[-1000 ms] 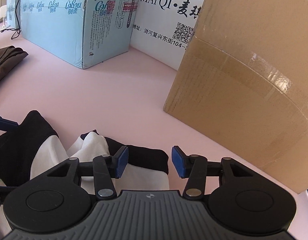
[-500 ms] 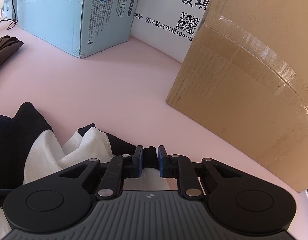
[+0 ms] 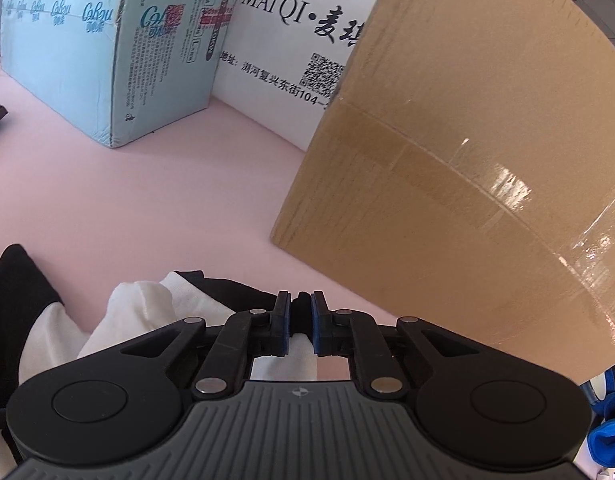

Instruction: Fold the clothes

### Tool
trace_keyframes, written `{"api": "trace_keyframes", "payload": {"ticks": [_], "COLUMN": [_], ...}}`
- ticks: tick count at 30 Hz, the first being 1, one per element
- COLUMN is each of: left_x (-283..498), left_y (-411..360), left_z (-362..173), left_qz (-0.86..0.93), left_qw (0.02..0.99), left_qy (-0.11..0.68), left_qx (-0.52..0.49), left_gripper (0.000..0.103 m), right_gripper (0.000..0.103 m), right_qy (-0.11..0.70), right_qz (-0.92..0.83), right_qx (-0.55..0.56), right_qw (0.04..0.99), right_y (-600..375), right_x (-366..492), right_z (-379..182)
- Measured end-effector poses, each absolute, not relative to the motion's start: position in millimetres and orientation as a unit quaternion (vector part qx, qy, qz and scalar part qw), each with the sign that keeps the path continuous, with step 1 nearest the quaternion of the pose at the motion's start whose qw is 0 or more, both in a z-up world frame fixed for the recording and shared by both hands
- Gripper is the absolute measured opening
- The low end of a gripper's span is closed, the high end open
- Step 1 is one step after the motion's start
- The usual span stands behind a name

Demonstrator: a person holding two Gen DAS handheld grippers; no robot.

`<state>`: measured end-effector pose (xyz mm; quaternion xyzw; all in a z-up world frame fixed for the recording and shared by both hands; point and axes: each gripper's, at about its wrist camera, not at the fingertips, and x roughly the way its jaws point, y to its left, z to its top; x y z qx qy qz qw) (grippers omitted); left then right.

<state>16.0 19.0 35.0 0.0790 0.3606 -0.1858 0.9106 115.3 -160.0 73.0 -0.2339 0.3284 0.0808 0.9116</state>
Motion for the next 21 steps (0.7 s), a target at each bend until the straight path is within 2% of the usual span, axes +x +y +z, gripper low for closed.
{"api": "trace_keyframes", "payload": {"ticks": [9,16,18,21], "left_x": [15.5,19.3,19.6,17.6], "left_y": [19.2,32.4,34.8,35.9], "left_z": [35.8,37.6,38.1,39.5], "left_qz": [-0.179,-0.149,-0.148,-0.145], "left_qw": [0.912,0.911,0.909,0.908], "left_qy": [0.361,0.381,0.386,0.390], "left_qx": [0.078,0.054,0.048,0.052], "left_gripper": [0.094,0.094,0.094,0.094], "right_gripper": [0.008,0.008,0.001,0.001], "right_qy": [0.330,0.366,0.377,0.394], "right_qz": [0.034,0.004,-0.013,-0.031], "right_qx": [-0.203,-0.195,-0.200,-0.198], "right_qw": [0.921,0.910,0.904,0.897], "right_y": [-181.5,-199.2,-206.9,-220.1], "right_x": [147.5,167.6,172.0,177.5], "right_z": [85.5,61.9,51.7,38.1]}}
